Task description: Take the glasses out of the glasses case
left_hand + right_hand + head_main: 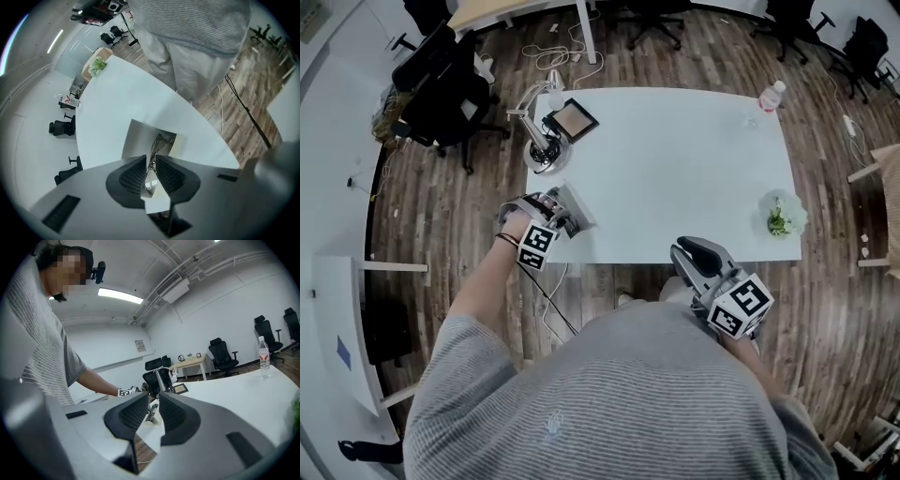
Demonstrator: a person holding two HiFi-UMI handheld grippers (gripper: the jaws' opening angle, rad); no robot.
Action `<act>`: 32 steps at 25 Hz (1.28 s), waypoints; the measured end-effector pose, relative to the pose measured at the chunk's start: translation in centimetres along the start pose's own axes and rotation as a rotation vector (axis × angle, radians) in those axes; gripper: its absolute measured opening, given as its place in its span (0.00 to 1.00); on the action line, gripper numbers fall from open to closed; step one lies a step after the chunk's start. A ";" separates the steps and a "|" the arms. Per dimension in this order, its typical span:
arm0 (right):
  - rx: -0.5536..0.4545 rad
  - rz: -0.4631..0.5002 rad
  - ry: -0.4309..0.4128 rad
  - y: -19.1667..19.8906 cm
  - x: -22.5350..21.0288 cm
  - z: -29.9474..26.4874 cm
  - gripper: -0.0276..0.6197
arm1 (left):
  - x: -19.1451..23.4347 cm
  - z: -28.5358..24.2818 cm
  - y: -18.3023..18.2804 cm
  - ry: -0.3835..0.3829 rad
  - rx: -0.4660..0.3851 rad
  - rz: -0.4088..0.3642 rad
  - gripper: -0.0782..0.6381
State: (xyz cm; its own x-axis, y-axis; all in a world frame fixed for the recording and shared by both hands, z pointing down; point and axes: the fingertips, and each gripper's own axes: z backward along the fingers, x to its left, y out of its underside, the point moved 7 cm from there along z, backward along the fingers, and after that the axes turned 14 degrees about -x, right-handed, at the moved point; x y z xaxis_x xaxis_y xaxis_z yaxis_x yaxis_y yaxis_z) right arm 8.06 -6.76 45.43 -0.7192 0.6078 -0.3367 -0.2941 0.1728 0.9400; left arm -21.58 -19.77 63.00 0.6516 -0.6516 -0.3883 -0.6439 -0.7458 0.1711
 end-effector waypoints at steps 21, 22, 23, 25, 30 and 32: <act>0.013 -0.019 0.033 0.0 -1.3 -0.6 0.14 | 0.1 -3.2 0.4 0.128 0.041 -0.149 0.20; 0.014 -0.019 0.033 0.0 -1.4 -0.6 0.14 | 0.1 -3.2 0.4 0.129 0.041 -0.145 0.20; 0.015 -0.019 0.033 0.0 -1.4 -0.6 0.14 | 0.2 -3.3 0.3 0.130 0.041 -0.138 0.20; 0.018 -0.022 0.032 0.0 -1.5 -0.6 0.14 | 0.2 -3.4 0.3 0.134 0.043 -0.128 0.20; 0.025 -0.032 0.035 0.2 -1.7 -0.7 0.14 | 0.2 -3.8 0.3 0.144 0.055 -0.122 0.17; 0.025 -0.034 0.035 0.2 -1.8 -0.7 0.14 | 0.4 -3.7 0.2 0.141 0.068 -0.131 0.16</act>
State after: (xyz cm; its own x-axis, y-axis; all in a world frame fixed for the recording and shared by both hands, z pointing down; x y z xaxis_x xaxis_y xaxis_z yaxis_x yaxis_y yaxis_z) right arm 8.84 -8.33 46.15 -0.7308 0.5737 -0.3700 -0.3034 0.2125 0.9289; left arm -19.95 -20.73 66.27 0.7779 -0.5664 -0.2720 -0.5726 -0.8173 0.0642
